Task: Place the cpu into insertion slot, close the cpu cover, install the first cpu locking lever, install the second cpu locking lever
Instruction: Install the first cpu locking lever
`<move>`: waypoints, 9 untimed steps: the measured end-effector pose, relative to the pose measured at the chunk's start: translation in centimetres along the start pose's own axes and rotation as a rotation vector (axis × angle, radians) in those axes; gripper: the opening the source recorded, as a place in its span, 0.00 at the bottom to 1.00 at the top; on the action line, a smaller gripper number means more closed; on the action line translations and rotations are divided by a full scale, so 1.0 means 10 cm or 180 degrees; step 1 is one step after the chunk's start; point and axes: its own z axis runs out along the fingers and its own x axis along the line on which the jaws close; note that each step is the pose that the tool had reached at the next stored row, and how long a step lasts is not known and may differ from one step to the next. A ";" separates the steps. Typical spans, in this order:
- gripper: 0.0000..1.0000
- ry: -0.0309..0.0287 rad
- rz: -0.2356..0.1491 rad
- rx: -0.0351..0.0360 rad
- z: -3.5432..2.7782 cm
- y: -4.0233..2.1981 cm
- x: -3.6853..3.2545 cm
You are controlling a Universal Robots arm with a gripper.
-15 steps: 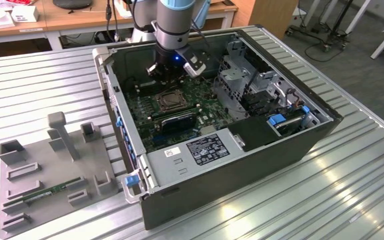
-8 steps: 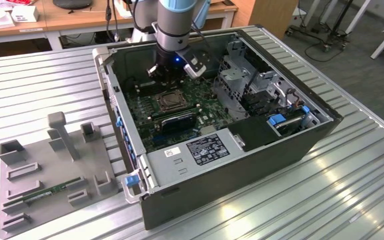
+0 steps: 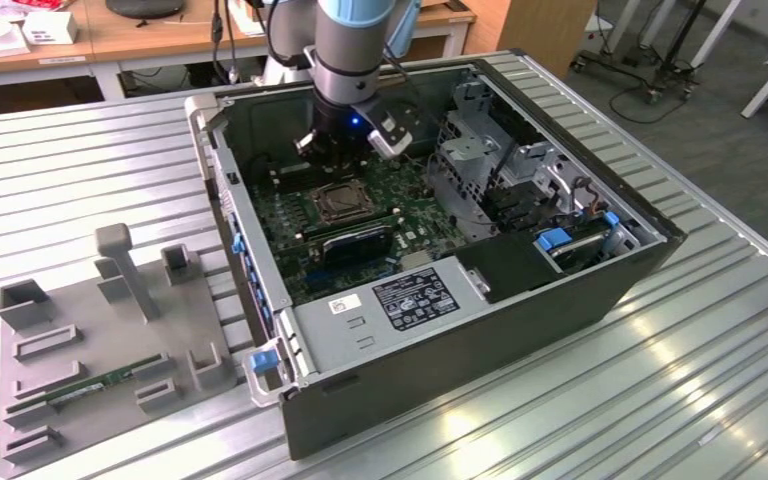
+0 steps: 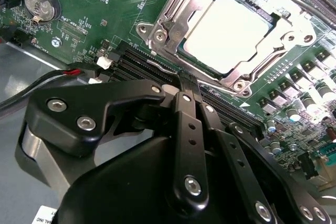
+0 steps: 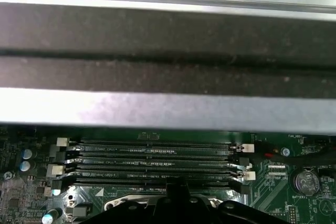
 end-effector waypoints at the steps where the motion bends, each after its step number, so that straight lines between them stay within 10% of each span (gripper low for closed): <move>1: 0.11 0.0000 0.0000 0.0000 0.003 -0.001 0.000; 9: 0.11 0.0000 0.0000 0.0000 0.018 -0.006 -0.007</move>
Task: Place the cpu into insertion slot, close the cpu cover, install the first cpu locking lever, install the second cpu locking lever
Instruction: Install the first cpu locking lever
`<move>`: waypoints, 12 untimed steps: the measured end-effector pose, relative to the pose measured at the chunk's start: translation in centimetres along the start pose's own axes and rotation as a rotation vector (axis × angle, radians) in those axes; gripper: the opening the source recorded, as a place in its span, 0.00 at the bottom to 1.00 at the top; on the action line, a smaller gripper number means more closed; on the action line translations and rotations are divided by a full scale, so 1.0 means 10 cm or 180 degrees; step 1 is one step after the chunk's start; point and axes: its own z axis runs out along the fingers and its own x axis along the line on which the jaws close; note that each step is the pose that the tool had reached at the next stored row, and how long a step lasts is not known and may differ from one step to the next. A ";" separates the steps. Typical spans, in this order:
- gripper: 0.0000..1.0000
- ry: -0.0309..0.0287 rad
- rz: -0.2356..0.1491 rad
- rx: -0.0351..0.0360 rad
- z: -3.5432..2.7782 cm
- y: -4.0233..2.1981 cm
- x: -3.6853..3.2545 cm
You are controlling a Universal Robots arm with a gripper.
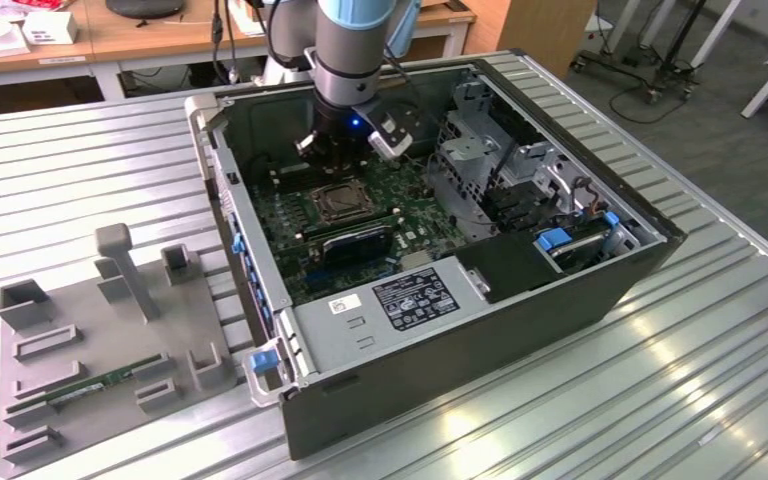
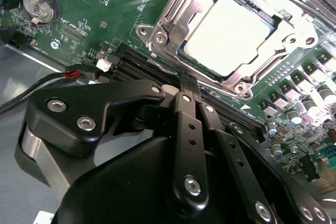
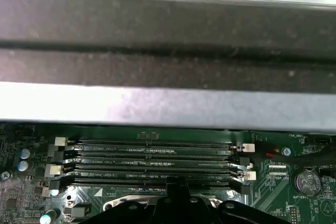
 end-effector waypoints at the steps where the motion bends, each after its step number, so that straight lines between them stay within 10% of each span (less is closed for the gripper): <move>1: 0.11 0.0000 0.0000 0.0000 0.001 0.000 -0.004; 12: 0.11 0.0000 0.0001 0.0001 0.010 -0.002 -0.064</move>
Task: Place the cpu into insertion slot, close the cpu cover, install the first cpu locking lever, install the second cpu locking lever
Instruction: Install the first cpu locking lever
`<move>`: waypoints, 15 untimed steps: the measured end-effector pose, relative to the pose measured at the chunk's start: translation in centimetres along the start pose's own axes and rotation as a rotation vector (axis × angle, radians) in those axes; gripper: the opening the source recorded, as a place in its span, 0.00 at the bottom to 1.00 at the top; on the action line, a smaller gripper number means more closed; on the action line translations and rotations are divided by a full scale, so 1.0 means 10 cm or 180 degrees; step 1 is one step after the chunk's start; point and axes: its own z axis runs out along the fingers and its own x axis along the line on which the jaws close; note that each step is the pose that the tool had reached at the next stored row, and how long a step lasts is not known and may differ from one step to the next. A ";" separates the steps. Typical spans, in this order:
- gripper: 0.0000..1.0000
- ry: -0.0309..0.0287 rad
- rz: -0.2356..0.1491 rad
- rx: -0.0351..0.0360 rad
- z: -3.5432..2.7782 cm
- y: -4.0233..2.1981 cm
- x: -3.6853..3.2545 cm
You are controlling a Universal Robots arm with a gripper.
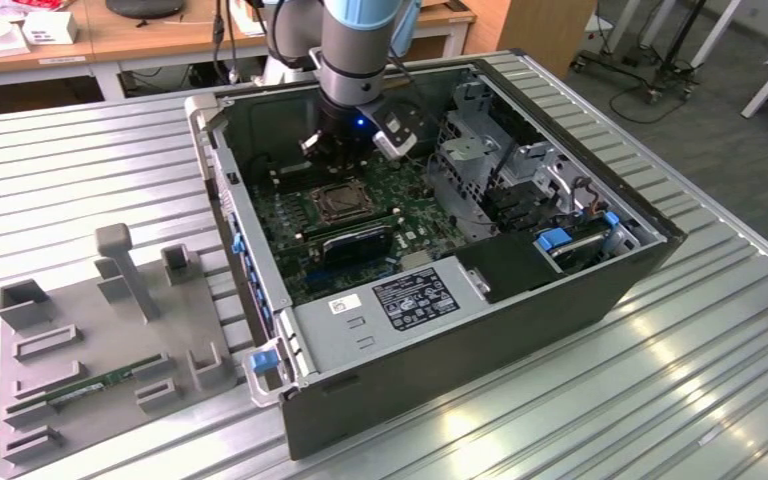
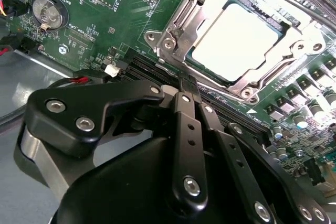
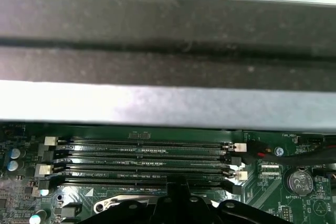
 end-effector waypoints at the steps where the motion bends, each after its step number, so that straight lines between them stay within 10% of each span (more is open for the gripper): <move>1: 0.11 0.0000 0.0000 0.0000 0.000 0.000 -0.001; 15: 0.11 0.0004 -0.0002 0.0061 -0.007 0.005 -0.015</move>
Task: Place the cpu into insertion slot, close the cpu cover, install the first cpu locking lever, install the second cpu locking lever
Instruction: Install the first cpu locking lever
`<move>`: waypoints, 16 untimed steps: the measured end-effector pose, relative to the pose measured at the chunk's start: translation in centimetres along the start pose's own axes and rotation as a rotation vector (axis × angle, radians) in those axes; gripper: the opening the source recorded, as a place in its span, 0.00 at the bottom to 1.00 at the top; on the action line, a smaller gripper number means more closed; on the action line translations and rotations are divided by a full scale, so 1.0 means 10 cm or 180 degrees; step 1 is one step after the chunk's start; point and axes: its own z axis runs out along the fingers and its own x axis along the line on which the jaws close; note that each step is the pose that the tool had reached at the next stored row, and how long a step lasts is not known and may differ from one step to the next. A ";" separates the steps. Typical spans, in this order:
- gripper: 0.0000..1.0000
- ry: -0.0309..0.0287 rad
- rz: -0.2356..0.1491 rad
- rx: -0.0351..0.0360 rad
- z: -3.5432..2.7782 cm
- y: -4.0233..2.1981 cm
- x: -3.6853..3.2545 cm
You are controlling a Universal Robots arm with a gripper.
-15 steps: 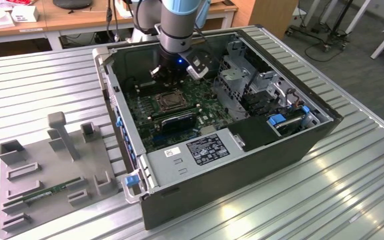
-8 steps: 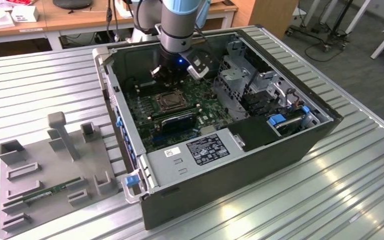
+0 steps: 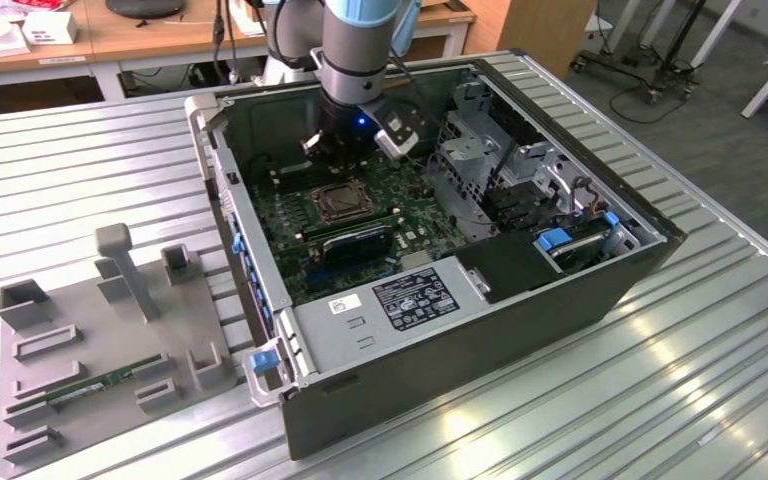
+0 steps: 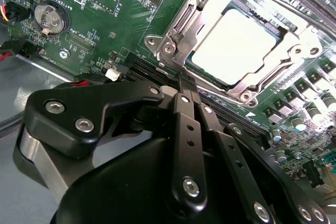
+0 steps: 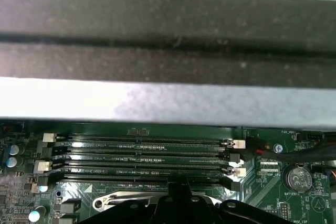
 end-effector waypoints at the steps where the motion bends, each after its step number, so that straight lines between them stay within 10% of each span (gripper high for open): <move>1: 0.11 0.0000 0.0000 0.0002 0.000 0.000 0.000; 16: 0.11 0.0000 0.0000 0.0003 -0.031 0.027 -0.002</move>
